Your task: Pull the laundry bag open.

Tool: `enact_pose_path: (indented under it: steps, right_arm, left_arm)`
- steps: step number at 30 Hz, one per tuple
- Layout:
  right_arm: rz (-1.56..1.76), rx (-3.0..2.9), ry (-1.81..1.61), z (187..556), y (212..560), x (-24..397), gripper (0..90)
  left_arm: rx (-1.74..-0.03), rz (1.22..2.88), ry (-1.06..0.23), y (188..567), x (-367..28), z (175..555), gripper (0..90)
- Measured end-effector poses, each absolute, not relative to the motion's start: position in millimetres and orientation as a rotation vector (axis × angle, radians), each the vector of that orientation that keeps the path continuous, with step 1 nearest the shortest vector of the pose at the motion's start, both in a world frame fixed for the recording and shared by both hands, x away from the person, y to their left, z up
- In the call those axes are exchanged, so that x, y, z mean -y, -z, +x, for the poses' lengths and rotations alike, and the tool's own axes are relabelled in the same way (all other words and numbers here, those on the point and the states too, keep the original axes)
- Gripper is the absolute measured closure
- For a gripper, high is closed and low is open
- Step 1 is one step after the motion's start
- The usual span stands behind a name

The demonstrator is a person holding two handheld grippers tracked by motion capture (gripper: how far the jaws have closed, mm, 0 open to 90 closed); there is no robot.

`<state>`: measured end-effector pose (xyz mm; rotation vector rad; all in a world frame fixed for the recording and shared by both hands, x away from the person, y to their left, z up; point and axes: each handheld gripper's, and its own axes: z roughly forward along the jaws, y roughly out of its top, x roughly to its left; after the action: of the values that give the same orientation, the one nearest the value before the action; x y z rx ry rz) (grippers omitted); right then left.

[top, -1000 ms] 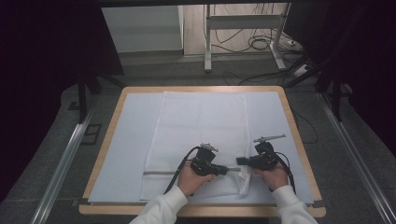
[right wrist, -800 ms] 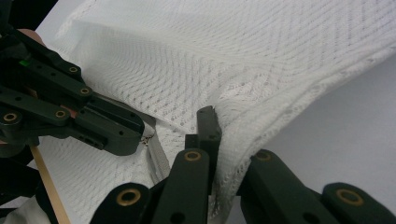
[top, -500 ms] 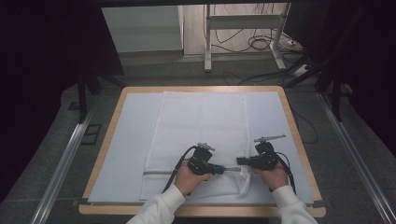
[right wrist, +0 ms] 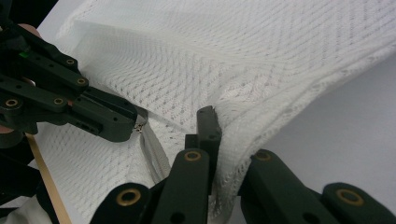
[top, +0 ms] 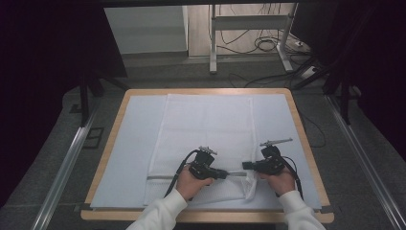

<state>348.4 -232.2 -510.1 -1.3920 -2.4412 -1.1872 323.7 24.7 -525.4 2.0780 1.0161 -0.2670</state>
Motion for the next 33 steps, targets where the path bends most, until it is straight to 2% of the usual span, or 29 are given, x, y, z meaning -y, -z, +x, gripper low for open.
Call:
enact_pose_path:
  steps: [33]
  right_arm:
    - [-1.394,2.43,1.195,349,511,234,88.6]
  left_arm:
    - [-1.056,2.065,0.245,526,-50,319,87.1]
